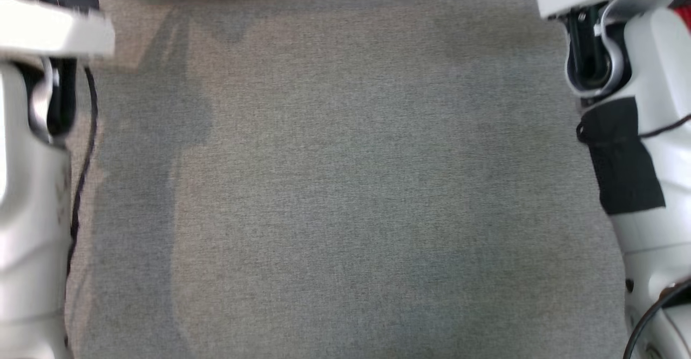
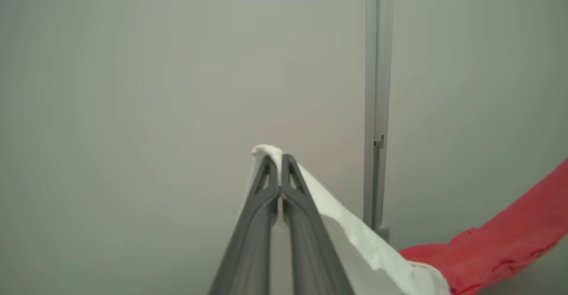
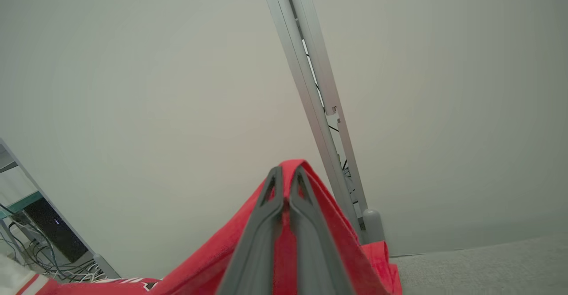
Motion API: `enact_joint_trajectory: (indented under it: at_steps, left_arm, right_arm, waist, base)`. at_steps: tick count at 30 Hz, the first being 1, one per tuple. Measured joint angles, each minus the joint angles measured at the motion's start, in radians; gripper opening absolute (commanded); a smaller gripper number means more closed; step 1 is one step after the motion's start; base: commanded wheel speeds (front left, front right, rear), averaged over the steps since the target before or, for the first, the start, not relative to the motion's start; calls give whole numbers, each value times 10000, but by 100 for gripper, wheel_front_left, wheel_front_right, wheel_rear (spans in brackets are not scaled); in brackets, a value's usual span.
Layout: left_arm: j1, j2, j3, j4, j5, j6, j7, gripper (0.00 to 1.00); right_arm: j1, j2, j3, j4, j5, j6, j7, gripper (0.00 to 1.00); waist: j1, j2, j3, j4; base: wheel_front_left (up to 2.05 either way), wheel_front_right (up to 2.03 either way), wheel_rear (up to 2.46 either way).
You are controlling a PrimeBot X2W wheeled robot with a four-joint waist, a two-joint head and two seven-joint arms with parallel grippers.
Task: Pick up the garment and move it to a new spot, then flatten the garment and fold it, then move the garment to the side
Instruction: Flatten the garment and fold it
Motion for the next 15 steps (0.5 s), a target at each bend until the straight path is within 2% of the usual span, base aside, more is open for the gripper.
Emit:
enact_joint_trajectory:
  at_steps: [6, 11, 15]
  left_arm:
    - [2421, -15, 694, -1453, -518, 59, 0, 0]
    - [4358, -476, 1315, -2422, -901, 339, 2, 0]
    - [5906, -951, 1509, -3185, -1001, 384, 0, 0]
  right_arm:
    - [1409, 33, 100, -1045, 347, -2, 0, 0]
    - [2807, 38, -196, -1739, 420, 0, 0, 0]
    - [4090, 21, -270, -2174, 347, -2, 0, 0]
  waist:
    - [1, 0, -316, -187]
    - [1, 0, -680, -270]
    - [0, 0, -1040, -315]
  base:
    - [0, 0, 0]
    - [0, 0, 0]
    - [0, 0, 0]
